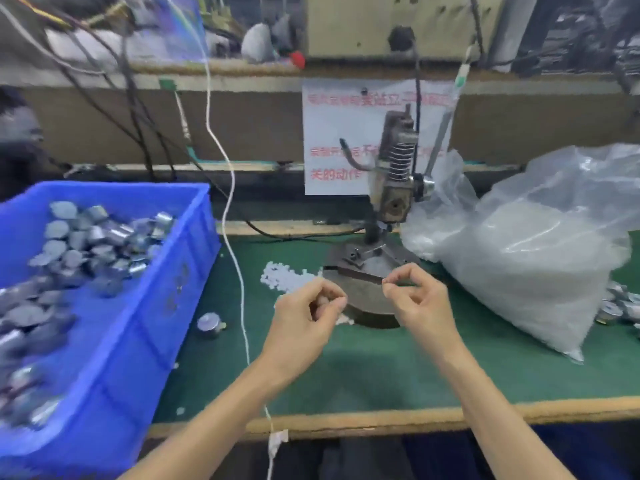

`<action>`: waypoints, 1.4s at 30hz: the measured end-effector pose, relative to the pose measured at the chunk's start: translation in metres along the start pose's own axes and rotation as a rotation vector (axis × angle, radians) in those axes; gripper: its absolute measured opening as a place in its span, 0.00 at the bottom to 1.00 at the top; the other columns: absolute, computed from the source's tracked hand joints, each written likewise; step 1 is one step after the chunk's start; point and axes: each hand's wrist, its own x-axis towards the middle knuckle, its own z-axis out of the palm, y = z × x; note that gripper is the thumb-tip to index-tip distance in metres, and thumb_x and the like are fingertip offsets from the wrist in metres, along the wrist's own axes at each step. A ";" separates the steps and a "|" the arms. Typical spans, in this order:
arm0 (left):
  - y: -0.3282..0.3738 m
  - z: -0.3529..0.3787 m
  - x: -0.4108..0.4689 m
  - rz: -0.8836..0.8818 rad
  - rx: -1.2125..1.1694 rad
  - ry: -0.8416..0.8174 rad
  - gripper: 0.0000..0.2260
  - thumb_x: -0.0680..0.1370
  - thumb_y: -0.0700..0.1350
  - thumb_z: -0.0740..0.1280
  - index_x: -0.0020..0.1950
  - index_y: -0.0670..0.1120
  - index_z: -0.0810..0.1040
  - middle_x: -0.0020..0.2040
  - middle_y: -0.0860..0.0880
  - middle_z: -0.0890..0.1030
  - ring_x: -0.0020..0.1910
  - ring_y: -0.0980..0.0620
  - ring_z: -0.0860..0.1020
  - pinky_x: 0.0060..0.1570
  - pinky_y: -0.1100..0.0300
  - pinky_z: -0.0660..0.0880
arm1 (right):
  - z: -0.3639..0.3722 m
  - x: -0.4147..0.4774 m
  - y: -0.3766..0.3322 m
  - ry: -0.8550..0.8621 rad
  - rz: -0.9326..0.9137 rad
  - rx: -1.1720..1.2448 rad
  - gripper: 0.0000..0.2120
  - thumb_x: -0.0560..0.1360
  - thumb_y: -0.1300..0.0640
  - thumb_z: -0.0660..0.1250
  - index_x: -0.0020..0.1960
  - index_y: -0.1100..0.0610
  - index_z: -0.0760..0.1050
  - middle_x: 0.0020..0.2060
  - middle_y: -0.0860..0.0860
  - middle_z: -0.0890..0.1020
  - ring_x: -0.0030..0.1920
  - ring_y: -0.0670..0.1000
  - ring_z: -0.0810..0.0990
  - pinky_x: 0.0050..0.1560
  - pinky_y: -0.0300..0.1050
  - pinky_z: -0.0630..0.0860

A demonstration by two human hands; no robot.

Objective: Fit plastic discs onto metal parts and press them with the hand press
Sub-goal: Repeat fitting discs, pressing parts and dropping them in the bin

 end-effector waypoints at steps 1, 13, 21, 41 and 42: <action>0.000 -0.015 0.001 -0.033 0.001 0.048 0.09 0.75 0.38 0.68 0.38 0.50 0.77 0.26 0.54 0.65 0.27 0.58 0.63 0.30 0.69 0.61 | 0.018 0.008 -0.007 -0.065 -0.016 -0.011 0.14 0.73 0.69 0.65 0.35 0.53 0.72 0.22 0.51 0.66 0.22 0.46 0.58 0.23 0.35 0.56; 0.019 -0.214 -0.009 -0.133 0.741 -0.103 0.05 0.74 0.39 0.64 0.40 0.48 0.73 0.24 0.56 0.67 0.27 0.60 0.69 0.33 0.61 0.66 | 0.244 0.060 -0.097 -0.691 -0.417 -0.167 0.06 0.74 0.67 0.64 0.42 0.59 0.75 0.21 0.43 0.69 0.24 0.42 0.66 0.28 0.32 0.61; -0.063 -0.260 0.029 -0.443 1.108 -0.445 0.16 0.76 0.40 0.61 0.63 0.48 0.73 0.57 0.45 0.76 0.56 0.44 0.75 0.49 0.54 0.72 | 0.320 0.084 -0.086 -0.848 -0.511 -0.808 0.09 0.75 0.61 0.58 0.50 0.57 0.75 0.49 0.58 0.80 0.53 0.59 0.76 0.40 0.46 0.66; -0.044 -0.269 0.052 -0.501 0.552 0.068 0.19 0.75 0.59 0.61 0.35 0.45 0.77 0.27 0.53 0.77 0.29 0.56 0.71 0.28 0.63 0.66 | 0.284 0.077 -0.080 -0.681 -0.456 -0.272 0.21 0.70 0.68 0.62 0.62 0.60 0.74 0.54 0.51 0.79 0.53 0.47 0.76 0.52 0.32 0.69; -0.034 -0.261 0.053 -0.493 0.520 0.077 0.20 0.75 0.59 0.62 0.34 0.45 0.77 0.26 0.53 0.76 0.27 0.55 0.70 0.27 0.64 0.65 | 0.276 0.075 -0.079 -0.662 -0.468 -0.240 0.21 0.70 0.69 0.64 0.62 0.60 0.73 0.52 0.49 0.79 0.51 0.44 0.75 0.50 0.29 0.68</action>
